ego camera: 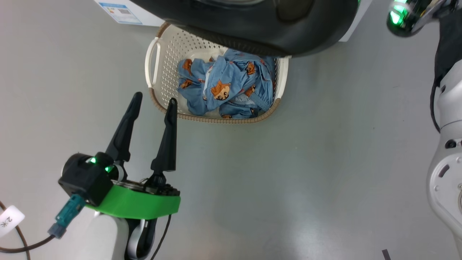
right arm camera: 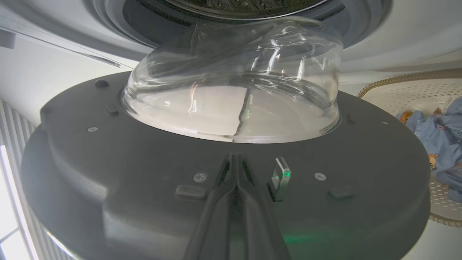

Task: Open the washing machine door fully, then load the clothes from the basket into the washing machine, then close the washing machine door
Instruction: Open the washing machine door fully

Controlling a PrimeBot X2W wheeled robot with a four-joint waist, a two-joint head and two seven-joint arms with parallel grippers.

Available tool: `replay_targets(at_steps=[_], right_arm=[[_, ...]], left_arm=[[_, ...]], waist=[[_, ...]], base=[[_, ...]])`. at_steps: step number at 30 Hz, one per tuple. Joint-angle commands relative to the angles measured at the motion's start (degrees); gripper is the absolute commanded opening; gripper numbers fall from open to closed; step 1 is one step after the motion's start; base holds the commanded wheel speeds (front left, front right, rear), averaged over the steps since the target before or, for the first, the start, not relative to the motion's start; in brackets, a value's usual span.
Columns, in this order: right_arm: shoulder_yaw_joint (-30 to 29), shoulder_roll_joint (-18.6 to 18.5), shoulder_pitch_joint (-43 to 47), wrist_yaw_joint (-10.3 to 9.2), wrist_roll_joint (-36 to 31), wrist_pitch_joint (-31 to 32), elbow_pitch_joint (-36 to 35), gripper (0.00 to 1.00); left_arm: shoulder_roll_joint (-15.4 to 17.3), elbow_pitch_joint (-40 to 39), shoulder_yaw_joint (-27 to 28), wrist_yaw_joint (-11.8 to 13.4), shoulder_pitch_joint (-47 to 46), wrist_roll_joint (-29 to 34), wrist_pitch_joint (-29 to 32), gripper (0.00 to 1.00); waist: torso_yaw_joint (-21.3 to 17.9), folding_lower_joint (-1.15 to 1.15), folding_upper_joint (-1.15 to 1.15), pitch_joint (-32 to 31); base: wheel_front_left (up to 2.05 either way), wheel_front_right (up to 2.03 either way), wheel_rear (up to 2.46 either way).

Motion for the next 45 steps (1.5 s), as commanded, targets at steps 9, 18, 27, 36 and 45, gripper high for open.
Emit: replay_targets(at_steps=[9, 18, 27, 36, 45], right_arm=[[8.15, 1.95, 6.51, 0.1, 9.71, 9.23, -1.75, 0.0], [21.63, 1.95, 16.96, 0.1, 23.46, 7.66, -9.04, 0.0], [34.63, 1.95, 24.01, 0.1, 33.96, 2.05, -15.98, 0.0], [45.96, 1.95, 29.52, 0.1, 40.96, -4.01, -20.6, 0.0], [51.92, 0.82, 32.32, 0.1, 45.35, -8.66, -22.49, 0.0]], left_arm=[[1.06, -1.19, 2.32, -0.47, 1.28, 0.98, -0.36, 1.0], [1.06, -0.48, 2.22, -0.65, 2.29, 0.99, -0.36, 1.0], [1.06, 0.67, 2.1, -0.09, 2.84, 0.63, -0.36, 1.0], [1.06, 1.46, 2.86, 0.5, 3.49, 0.73, -0.36, 1.0], [1.06, 2.37, 3.2, 0.49, 3.84, 0.69, -0.36, 1.0]], waist=[[-0.52, 0.0, 0.0, -2.93], [-0.35, 0.0, 0.0, -4.83], [0.3, 0.0, 0.0, -6.26], [0.96, 0.0, 0.0, -7.55], [1.63, 0.0, 0.0, -8.77]], base=[[0.0, 0.0, 0.0], [0.0, 0.0, 0.0], [0.0, 0.0, 0.0], [0.0, 0.0, 0.0], [0.0, 0.0, 0.0]])
